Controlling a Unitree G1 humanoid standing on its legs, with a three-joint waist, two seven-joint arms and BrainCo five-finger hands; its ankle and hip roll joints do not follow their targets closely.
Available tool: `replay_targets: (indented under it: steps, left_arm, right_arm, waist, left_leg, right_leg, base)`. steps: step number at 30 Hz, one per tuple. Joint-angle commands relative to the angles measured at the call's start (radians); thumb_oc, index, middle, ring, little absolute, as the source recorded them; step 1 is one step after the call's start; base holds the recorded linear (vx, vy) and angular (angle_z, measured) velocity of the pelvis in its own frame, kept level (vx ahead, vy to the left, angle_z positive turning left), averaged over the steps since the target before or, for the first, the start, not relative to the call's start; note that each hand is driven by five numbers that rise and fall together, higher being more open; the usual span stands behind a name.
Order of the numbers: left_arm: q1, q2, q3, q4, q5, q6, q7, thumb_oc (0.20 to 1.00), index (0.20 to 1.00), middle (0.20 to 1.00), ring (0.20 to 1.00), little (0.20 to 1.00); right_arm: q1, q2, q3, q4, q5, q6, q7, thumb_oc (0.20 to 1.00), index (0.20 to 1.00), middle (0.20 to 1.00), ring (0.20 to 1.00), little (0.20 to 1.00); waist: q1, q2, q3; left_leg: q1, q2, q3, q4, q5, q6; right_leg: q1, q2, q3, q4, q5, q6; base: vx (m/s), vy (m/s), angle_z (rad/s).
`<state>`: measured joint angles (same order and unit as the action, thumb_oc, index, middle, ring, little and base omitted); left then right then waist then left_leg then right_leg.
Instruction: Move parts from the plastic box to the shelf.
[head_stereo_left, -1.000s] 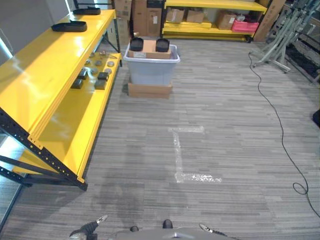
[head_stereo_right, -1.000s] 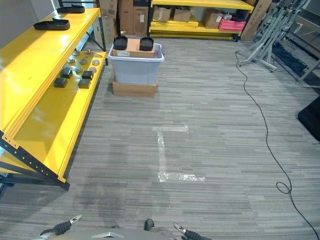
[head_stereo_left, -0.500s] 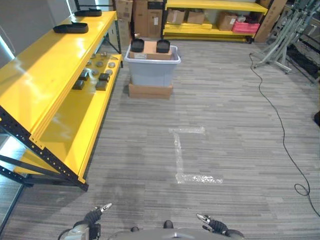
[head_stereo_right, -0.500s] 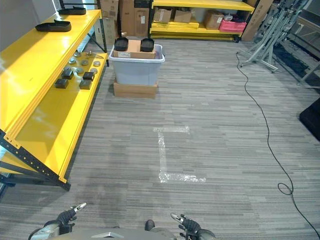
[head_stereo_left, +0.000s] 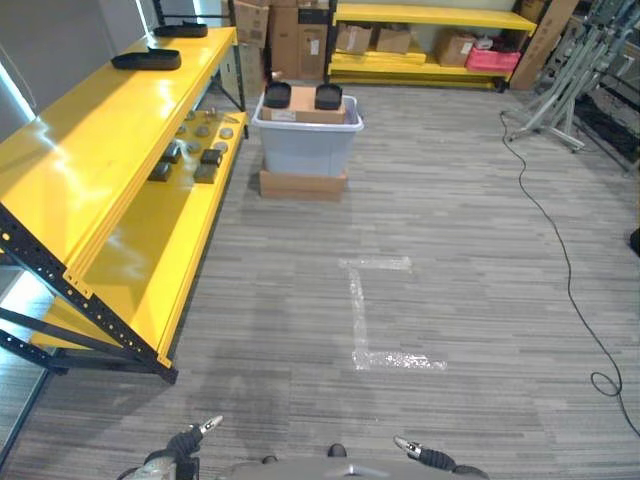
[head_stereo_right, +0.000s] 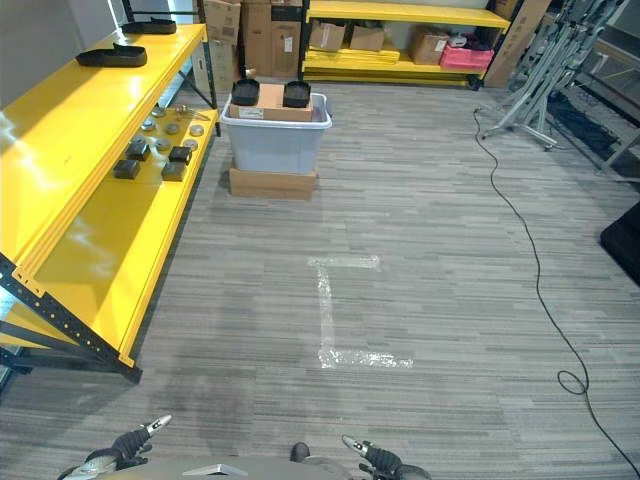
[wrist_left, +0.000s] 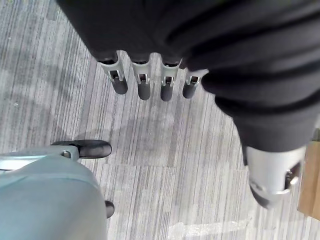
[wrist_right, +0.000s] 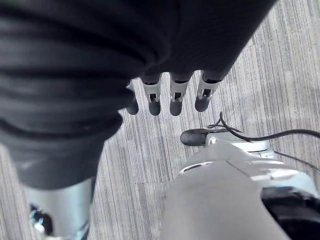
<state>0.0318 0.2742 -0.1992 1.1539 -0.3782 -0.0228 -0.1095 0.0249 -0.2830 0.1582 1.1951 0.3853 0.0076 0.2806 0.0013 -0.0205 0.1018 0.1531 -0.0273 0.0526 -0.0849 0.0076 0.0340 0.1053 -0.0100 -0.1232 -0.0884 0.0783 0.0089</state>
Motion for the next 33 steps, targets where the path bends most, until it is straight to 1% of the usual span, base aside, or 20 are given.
replay_targets:
  steps: [1,3,6,7,8,10,13,14,15,18,19,20,21,23,24,25,26,27,30,33]
  left_arm:
    - [-0.061,-0.008,-0.02,0.049,0.048,-0.029,-0.018,1.0,1.0,1.0,1.0,1.0]
    - [-0.066,0.001,-0.036,0.044,0.108,-0.028,0.001,1.0,1.0,1.0,1.0,1.0]
    - [-0.07,0.005,-0.042,0.043,0.115,-0.016,-0.005,1.0,1.0,1.0,1.0,1.0]
    - [-0.082,0.015,-0.054,0.043,0.119,-0.003,0.005,1.0,1.0,1.0,1.0,1.0]
    - [-0.088,0.022,-0.058,0.044,0.121,-0.002,0.01,1.0,1.0,1.0,1.0,1.0]
    - [-0.091,0.027,-0.059,0.047,0.106,-0.003,0.011,1.0,1.0,1.0,1.0,1.0]
    - [-0.082,0.031,-0.05,0.049,0.122,-0.005,0.016,1.0,1.0,1.0,1.0,1.0]
    - [-0.082,0.031,-0.05,0.049,0.122,-0.005,0.016,1.0,1.0,1.0,1.0,1.0]
    - [-0.08,0.033,-0.044,0.046,0.126,-0.015,0.014,1.0,1.0,1.0,1.0,1.0]
    - [-0.084,0.031,-0.051,0.046,0.115,-0.024,0.016,1.0,1.0,1.0,1.0,1.0]
    - [-0.09,0.027,-0.058,0.043,0.098,-0.037,0.017,1.0,1.0,1.0,1.0,1.0]
    - [-0.095,0.023,-0.06,0.037,0.077,-0.049,0.029,1.0,1.0,1.0,1.0,1.0]
    - [-0.096,0.022,-0.061,0.036,0.072,-0.049,0.031,1.0,1.0,1.0,1.0,1.0]
    - [-0.102,0.013,-0.06,0.031,0.031,-0.041,0.04,1.0,1.0,1.0,1.0,1.0]
    - [-0.106,0.004,-0.051,0.03,0.024,-0.04,0.036,1.0,1.0,1.0,1.0,1.0]
    - [-0.106,0.003,-0.051,0.03,0.024,-0.041,0.036,1.0,1.0,1.0,1.0,1.0]
    - [-0.106,-0.003,-0.049,0.034,0.024,-0.047,0.033,1.0,1.0,1.0,1.0,1.0]
    - [-0.111,-0.011,-0.046,0.032,0.0,-0.04,0.037,1.0,1.0,1.0,1.0,1.0]
    - [-0.112,-0.018,-0.042,0.028,0.004,-0.027,0.036,1.0,1.0,1.0,1.0,1.0]
    - [-0.084,-0.028,-0.029,0.037,0.047,-0.04,0.023,1.0,1.0,1.0,1.0,1.0]
  right_arm:
    - [-0.047,-0.016,0.036,0.042,-0.014,-0.01,0.006,1.0,1.0,1.0,1.0,1.0]
    - [-0.052,-0.016,0.042,0.036,-0.025,-0.003,-0.003,1.0,1.0,1.0,1.0,1.0]
    - [-0.055,-0.017,0.043,0.034,-0.019,-0.004,-0.004,1.0,1.0,1.0,1.0,1.0]
    - [-0.072,-0.017,0.046,0.024,0.007,-0.003,-0.002,1.0,1.0,1.0,1.0,1.0]
    - [-0.077,-0.015,0.05,0.014,0.023,0.006,-0.001,1.0,1.0,1.0,1.0,1.0]
    - [-0.08,-0.012,0.051,0.01,0.027,0.006,0.004,1.0,1.0,1.0,1.0,1.0]
    - [-0.069,-0.003,0.051,0.022,0.013,0.007,0.021,1.0,1.0,1.0,1.0,1.0]
    - [-0.069,-0.003,0.051,0.022,0.013,0.007,0.021,1.0,1.0,1.0,1.0,1.0]
    - [-0.049,0.004,0.045,0.046,-0.008,0.013,0.023,1.0,1.0,1.0,1.0,1.0]
    - [-0.038,0.001,0.041,0.059,-0.015,0.016,0.021,1.0,1.0,1.0,1.0,1.0]
    - [-0.023,-0.001,0.037,0.074,-0.02,0.018,0.023,1.0,1.0,1.0,1.0,1.0]
    - [-0.014,-0.004,0.034,0.081,-0.007,0.015,0.019,1.0,1.0,1.0,1.0,1.0]
    - [-0.013,-0.005,0.033,0.082,-0.006,0.014,0.019,1.0,1.0,1.0,1.0,1.0]
    - [-0.014,-0.012,0.03,0.081,-0.014,0.007,0.02,1.0,1.0,1.0,1.0,1.0]
    - [-0.019,-0.018,0.031,0.076,-0.009,-0.011,0.029,1.0,1.0,1.0,1.0,1.0]
    - [-0.019,-0.018,0.031,0.075,-0.007,-0.01,0.028,1.0,1.0,1.0,1.0,1.0]
    - [-0.021,-0.02,0.034,0.065,-0.01,-0.011,0.021,1.0,1.0,1.0,1.0,1.0]
    - [-0.026,-0.032,0.043,0.05,-0.022,-0.02,0.006,1.0,1.0,1.0,1.0,1.0]
    - [-0.029,-0.043,0.048,0.046,-0.029,-0.04,0.0,1.0,1.0,1.0,1.0,1.0]
    - [-0.058,-0.055,0.038,0.034,-0.012,-0.037,0.005,1.0,1.0,1.0,1.0,1.0]
  waist:
    - [0.007,-0.005,0.023]
    - [0.007,-0.005,0.029]
    - [0.006,-0.003,0.031]
    - [-0.003,0.003,0.055]
    - [-0.011,0.004,0.073]
    - [-0.017,0.005,0.09]
    - [-0.034,-0.005,0.12]
    - [-0.034,-0.005,0.12]
    - [-0.062,-0.01,0.13]
    - [-0.079,-0.007,0.133]
    - [-0.093,-0.003,0.133]
    - [-0.099,0.005,0.128]
    - [-0.099,0.007,0.127]
    - [-0.1,0.012,0.115]
    - [-0.096,0.011,0.107]
    - [-0.096,0.012,0.107]
    - [-0.095,0.013,0.104]
    - [-0.082,0.0,0.101]
    - [-0.061,-0.005,0.108]
    - [-0.021,-0.006,0.129]
  left_leg:
    - [0.001,-0.019,0.075,-0.001,-0.069,0.018]
    - [-0.002,-0.027,0.071,0.002,-0.077,0.033]
    - [-0.003,-0.027,0.074,0.0,-0.077,0.038]
    - [-0.007,-0.022,0.08,0.008,-0.08,0.056]
    - [-0.008,-0.02,0.082,0.02,-0.086,0.067]
    - [-0.009,-0.017,0.082,0.028,-0.087,0.069]
    - [0.007,-0.025,0.084,0.047,-0.106,0.061]
    - [0.007,-0.025,0.084,0.047,-0.106,0.061]
    - [0.031,-0.039,0.07,0.058,-0.13,0.057]
    - [0.046,-0.044,0.063,0.064,-0.147,0.059]
    - [0.059,-0.043,0.067,0.082,-0.166,0.059]
    - [0.062,-0.031,0.073,0.096,-0.171,0.051]
    - [0.062,-0.029,0.072,0.097,-0.17,0.049]
    - [0.046,-0.009,0.072,0.144,-0.171,0.036]
    - [0.018,0.008,0.063,0.247,-0.137,0.014]
    - [0.016,0.009,0.062,0.258,-0.134,0.013]
    - [0.002,0.017,0.055,0.335,-0.102,-0.002]
    - [-0.084,0.021,0.047,0.484,-0.034,-0.019]
    - [-0.17,0.009,0.032,0.526,-0.027,-0.012]
    - [-0.228,-0.022,0.042,0.393,-0.043,-0.002]
  right_leg:
    - [0.042,-0.047,-0.05,0.019,-0.075,0.078]
    - [0.026,-0.052,-0.037,0.058,-0.086,0.081]
    - [0.015,-0.052,-0.036,0.082,-0.094,0.081]
    - [-0.055,-0.059,-0.037,0.227,-0.094,0.09]
    - [-0.106,-0.064,-0.034,0.31,-0.074,0.102]
    - [-0.149,-0.064,-0.025,0.364,-0.045,0.115]
    - [-0.215,-0.07,-0.046,0.326,0.029,0.137]
    - [-0.214,-0.07,-0.046,0.325,0.029,0.137]
    - [-0.267,-0.061,-0.03,0.269,0.073,0.151]
    - [-0.291,-0.059,-0.019,0.259,0.081,0.149]
    - [-0.299,-0.059,-0.026,0.259,0.07,0.138]
    - [-0.27,-0.047,-0.034,0.244,0.022,0.107]
    - [-0.262,-0.044,-0.034,0.239,0.015,0.101]
    - [-0.221,-0.031,-0.025,0.22,-0.029,0.066]
    - [-0.173,-0.019,-0.014,0.191,-0.057,0.037]
    - [-0.171,-0.018,-0.013,0.189,-0.058,0.036]
    - [-0.156,-0.011,-0.009,0.178,-0.067,0.023]
    - [-0.123,-0.008,-0.001,0.151,-0.079,-0.002]
    - [-0.097,-0.005,0.01,0.144,-0.09,-0.009]
    - [-0.054,0.004,0.043,0.143,-0.109,0.007]
  base:
    - [0.05,0.1,-0.01]
    - [0.05,0.105,-0.02]
    - [0.02,0.075,-0.03]
    - [0.02,0.092,-0.07]
    - [0.03,0.102,-0.24]
    - [0.08,0.025,-0.43]
    - [0.17,-0.027,-0.14]
    - [0.36,-0.091,-0.34]
    - [0.32,-0.084,-0.25]
    - [0.34,-0.1,-0.06]
    - [0.47,-0.229,0.15]
    - [0.5,-0.252,0.2]
    - [0.38,-0.235,0.28]
    - [0.34,-0.216,0.34]
    - [0.33,-0.204,0.37]
    - [0.34,-0.213,0.3]
    - [0.26,-0.187,0.1]
    - [0.26,-0.191,0.0]
    - [0.22,-0.106,-0.09]
    - [0.33,0.022,-0.25]
